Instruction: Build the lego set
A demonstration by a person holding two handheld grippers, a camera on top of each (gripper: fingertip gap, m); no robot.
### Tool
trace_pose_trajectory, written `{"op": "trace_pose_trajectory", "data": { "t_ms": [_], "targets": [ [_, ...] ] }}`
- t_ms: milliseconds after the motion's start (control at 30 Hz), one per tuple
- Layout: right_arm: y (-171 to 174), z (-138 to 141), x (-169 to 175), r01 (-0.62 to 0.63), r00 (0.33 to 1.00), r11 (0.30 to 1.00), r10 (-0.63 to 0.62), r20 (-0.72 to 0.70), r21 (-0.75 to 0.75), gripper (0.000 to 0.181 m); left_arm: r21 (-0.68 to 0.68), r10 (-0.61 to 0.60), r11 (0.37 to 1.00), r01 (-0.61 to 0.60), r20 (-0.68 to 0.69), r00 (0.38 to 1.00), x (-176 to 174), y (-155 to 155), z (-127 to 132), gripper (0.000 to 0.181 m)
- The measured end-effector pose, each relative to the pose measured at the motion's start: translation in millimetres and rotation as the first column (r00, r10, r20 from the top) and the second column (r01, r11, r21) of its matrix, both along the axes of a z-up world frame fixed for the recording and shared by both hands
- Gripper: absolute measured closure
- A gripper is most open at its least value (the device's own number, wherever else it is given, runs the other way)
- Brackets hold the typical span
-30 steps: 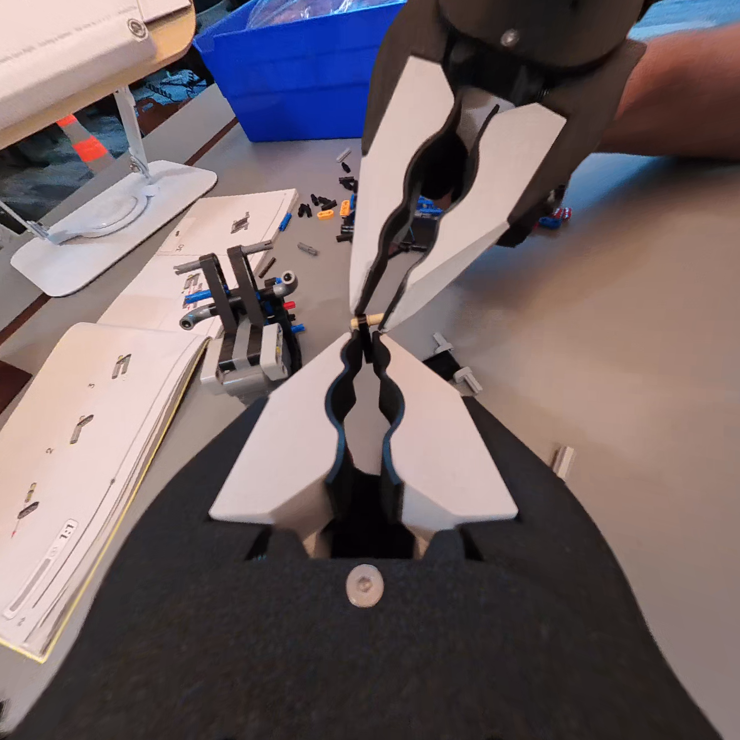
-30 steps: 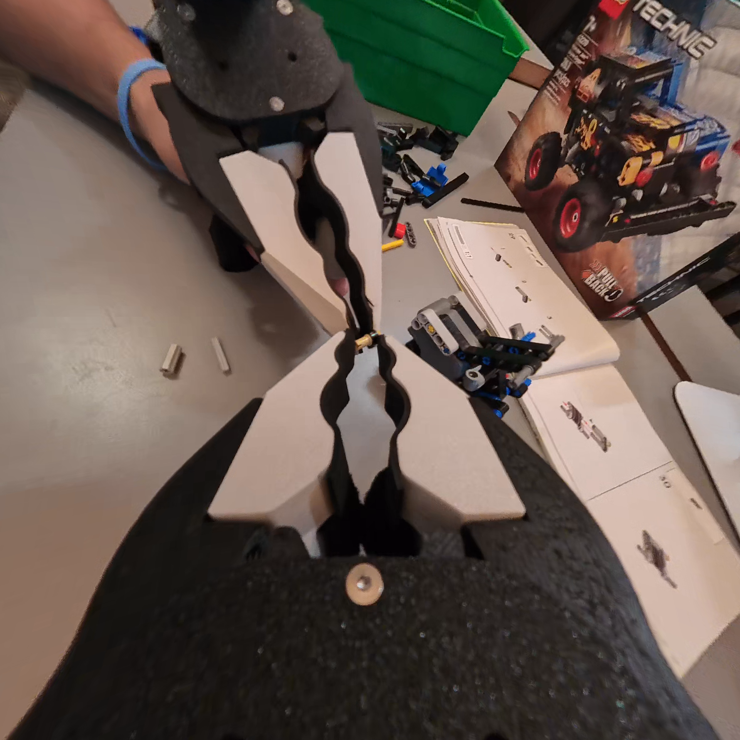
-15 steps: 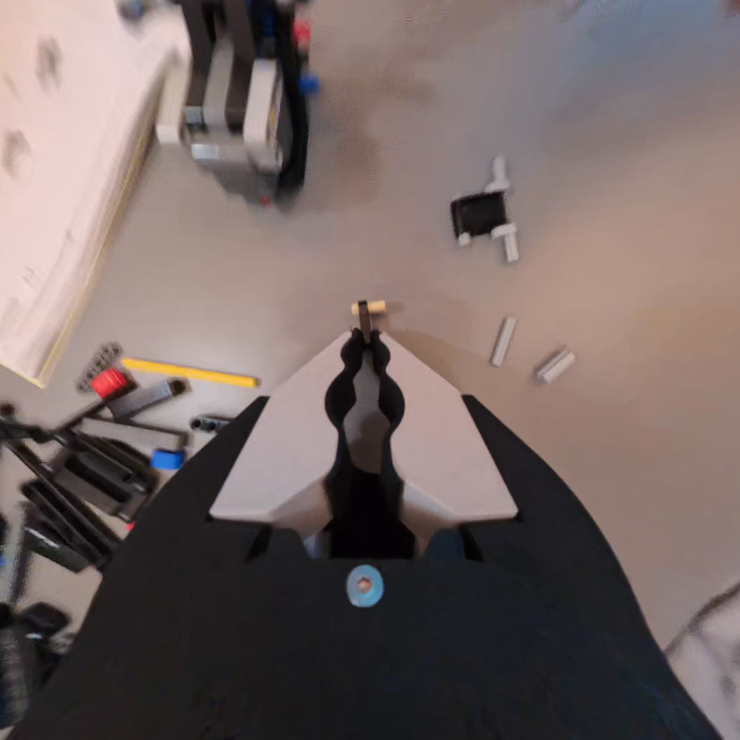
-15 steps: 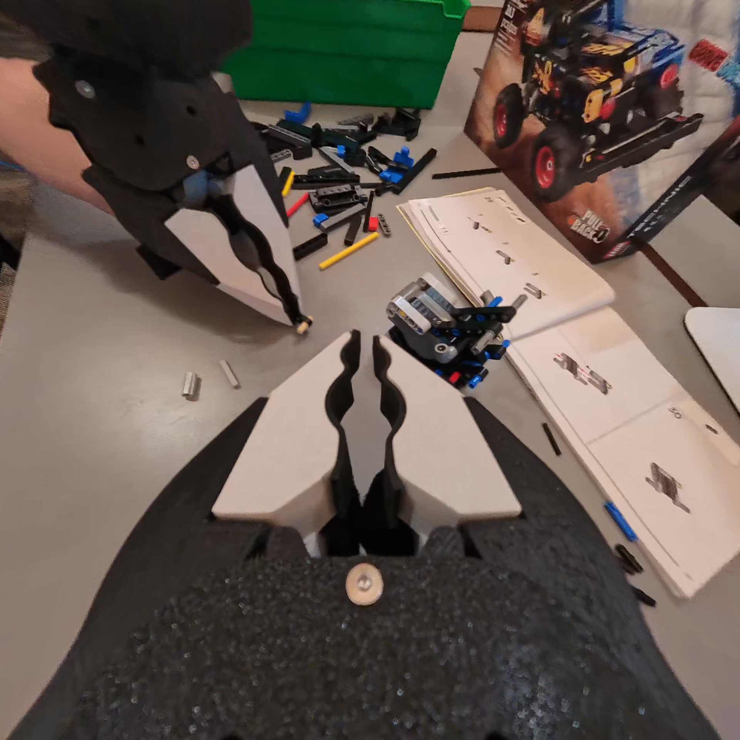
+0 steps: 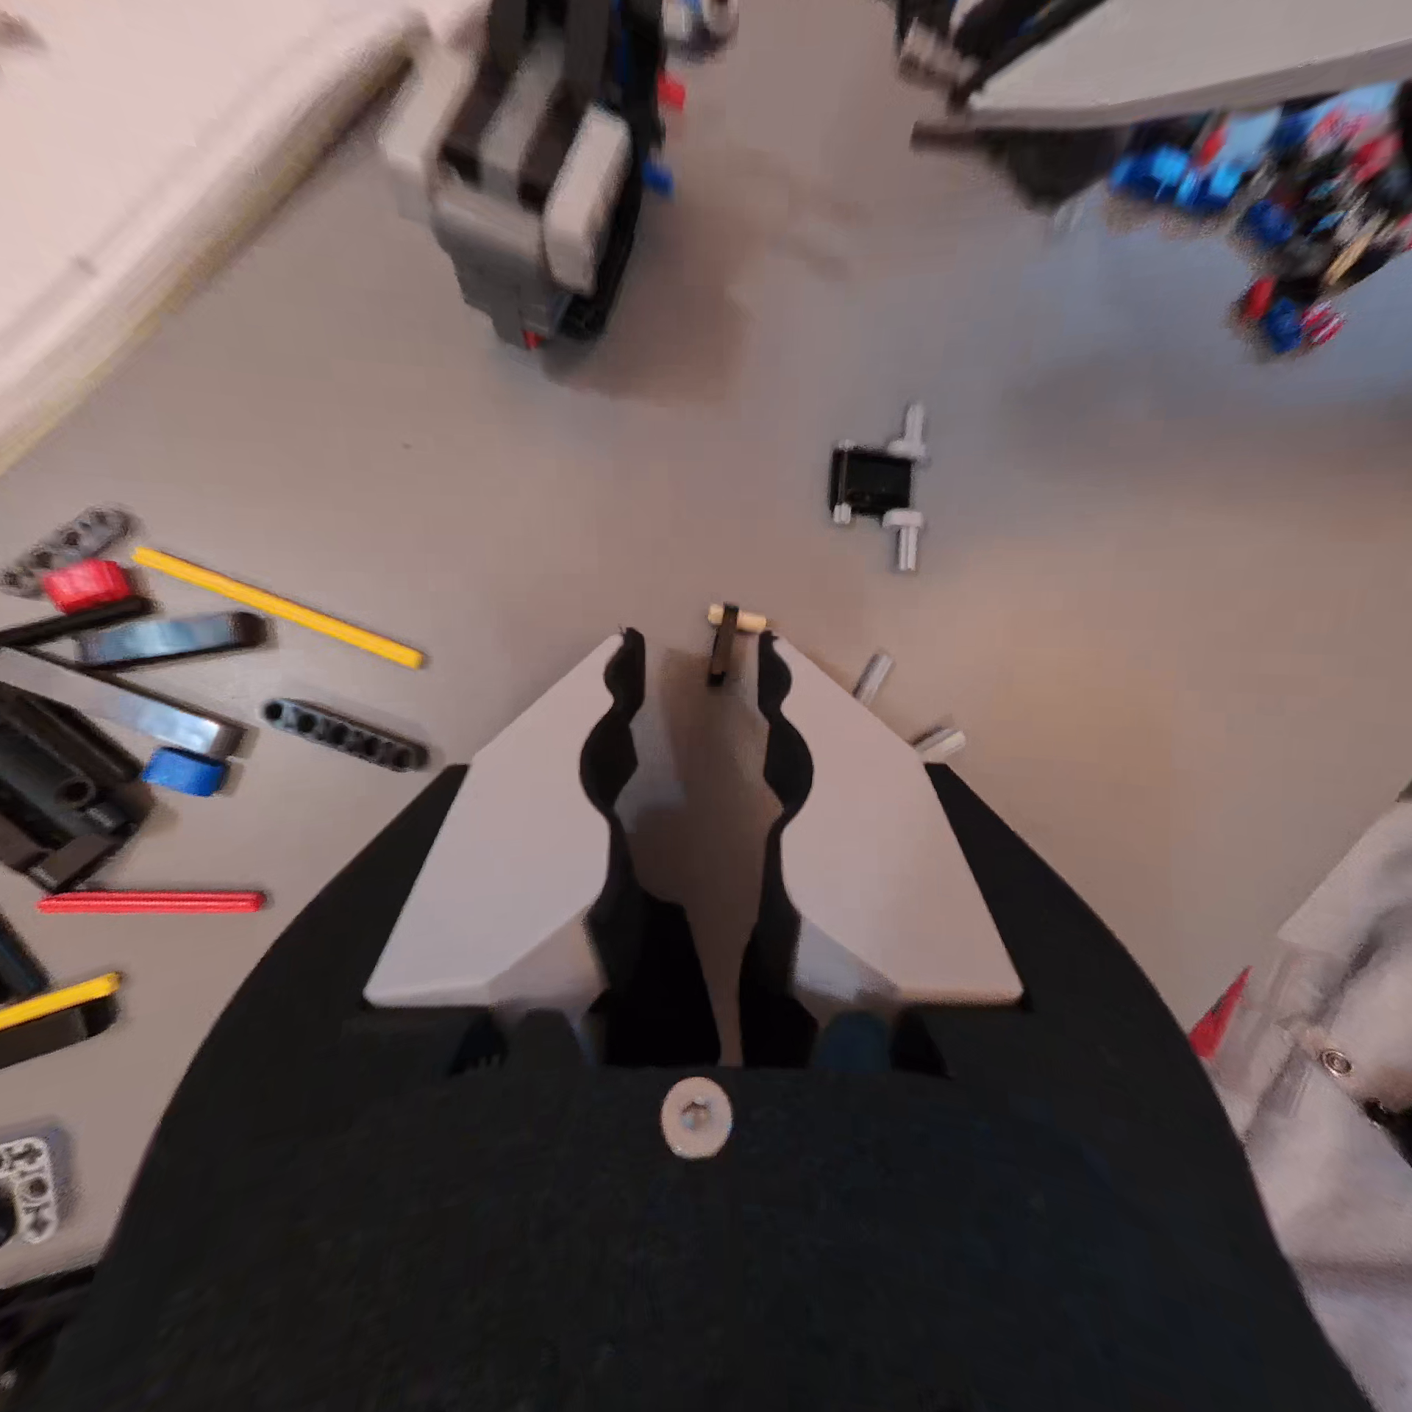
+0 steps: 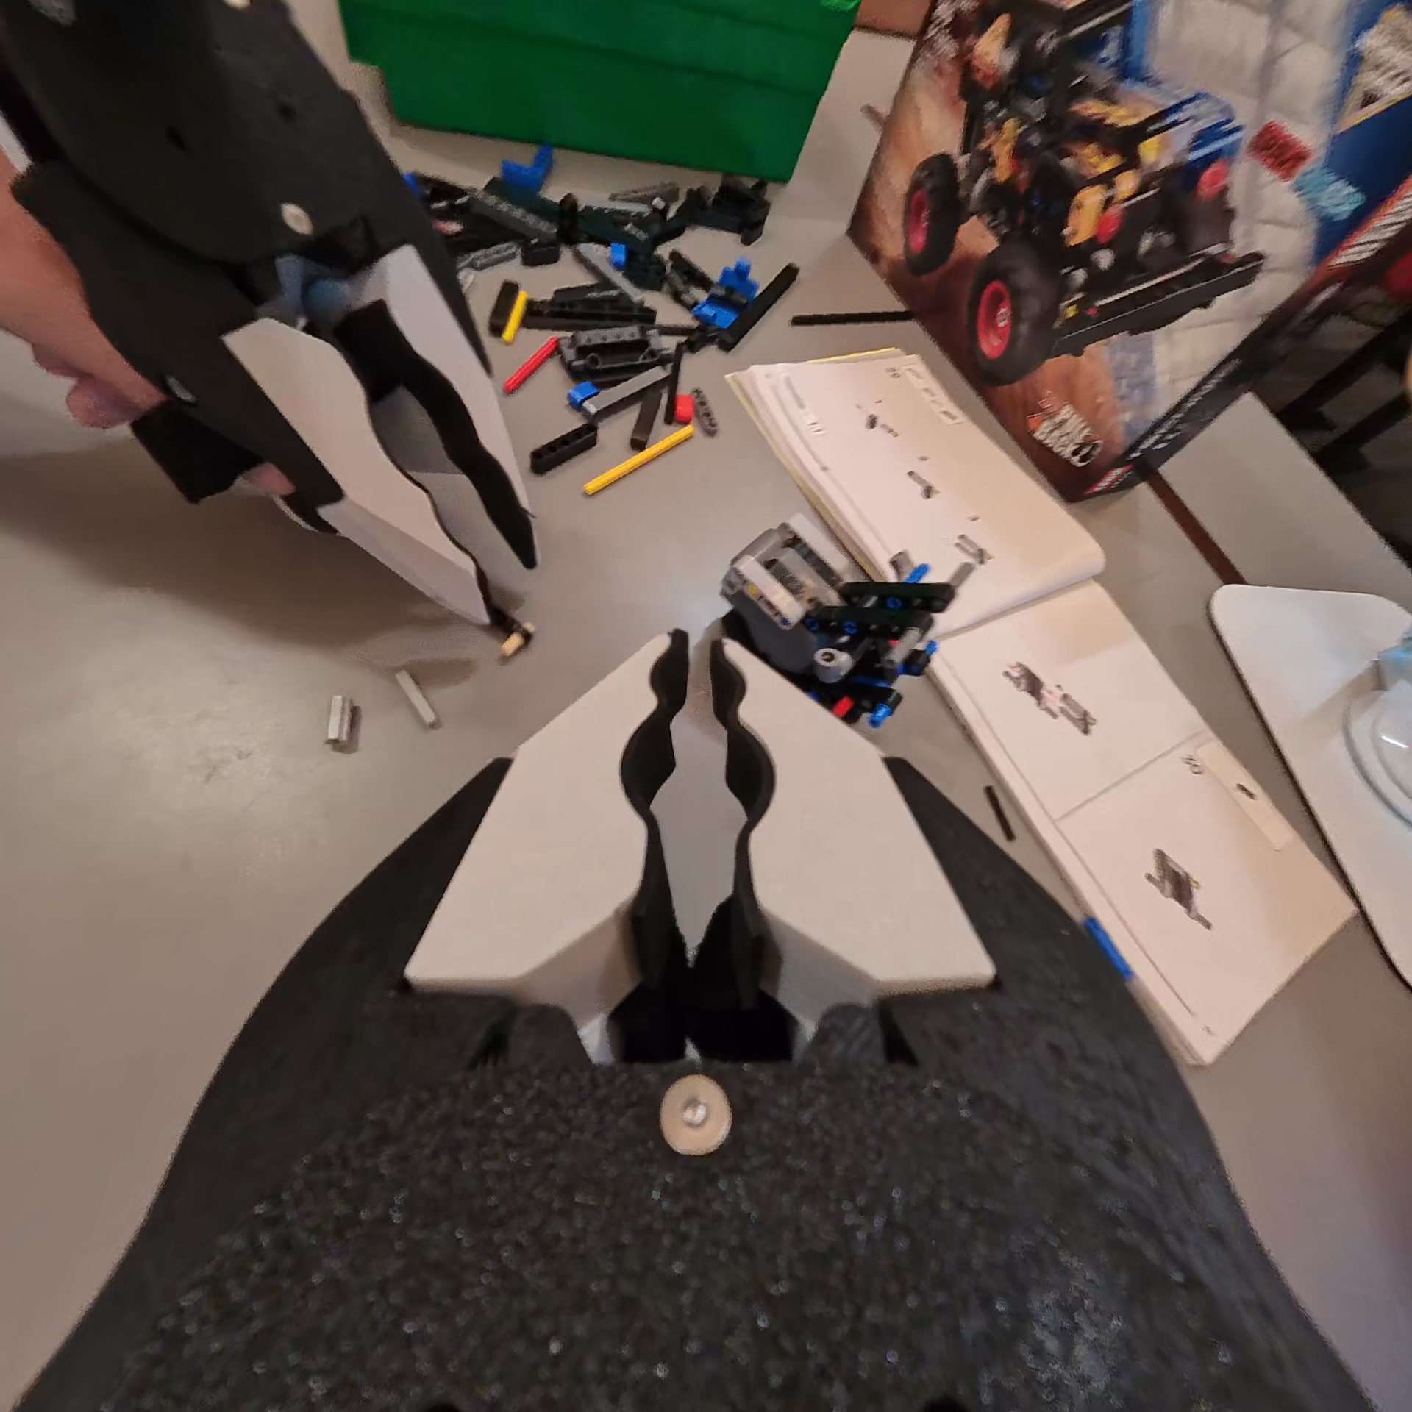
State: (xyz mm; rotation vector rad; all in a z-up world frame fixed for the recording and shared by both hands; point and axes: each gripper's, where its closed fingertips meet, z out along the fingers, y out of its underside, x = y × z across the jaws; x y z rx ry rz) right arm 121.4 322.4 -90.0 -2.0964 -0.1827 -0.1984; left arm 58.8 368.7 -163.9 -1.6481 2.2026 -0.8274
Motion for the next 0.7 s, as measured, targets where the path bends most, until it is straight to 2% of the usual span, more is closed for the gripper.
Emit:
{"op": "trace_pose_trajectory", "data": {
  "t_ms": [33,133,200,267,367,433,533,700],
  "targets": [
    [-2,7,4,0.018,1.000,0.999,-0.018,-0.008,0.027,0.176,-0.015,0.009,1.000,-0.008,0.073,0.997,4,2,10,0.154],
    [-12,24,8,0.101,0.989,0.988,-0.087,-0.120,0.115,0.171,-0.031,0.031,0.999,-0.021,0.359,0.933,13,19,49,0.151],
    [-25,29,3,0.163,0.970,0.973,-0.128,-0.209,0.163,0.168,-0.054,0.083,0.997,-0.064,0.543,0.836,13,39,74,0.149],
    [-38,27,0,0.231,0.951,0.951,-0.176,-0.255,0.204,0.163,-0.112,0.155,0.988,-0.108,0.639,0.753,7,58,89,0.148],
    [-57,18,-3,0.329,0.919,0.919,-0.258,-0.298,0.219,0.156,-0.183,0.233,0.972,-0.148,0.661,0.713,-1,70,86,0.148],
    [-67,11,-5,0.387,0.897,0.898,-0.312,-0.314,0.212,0.153,-0.169,0.253,0.967,-0.188,0.625,0.738,-3,74,74,0.148],
    [-79,-1,-3,0.444,0.885,0.882,-0.403,-0.234,0.159,0.150,-0.166,0.264,0.964,-0.206,0.590,0.763,-5,69,64,0.148],
    [-74,-9,-10,0.431,0.888,0.891,-0.391,-0.242,0.145,0.148,-0.172,0.286,0.958,-0.228,0.600,0.747,-4,65,70,0.152]
  ]
}}
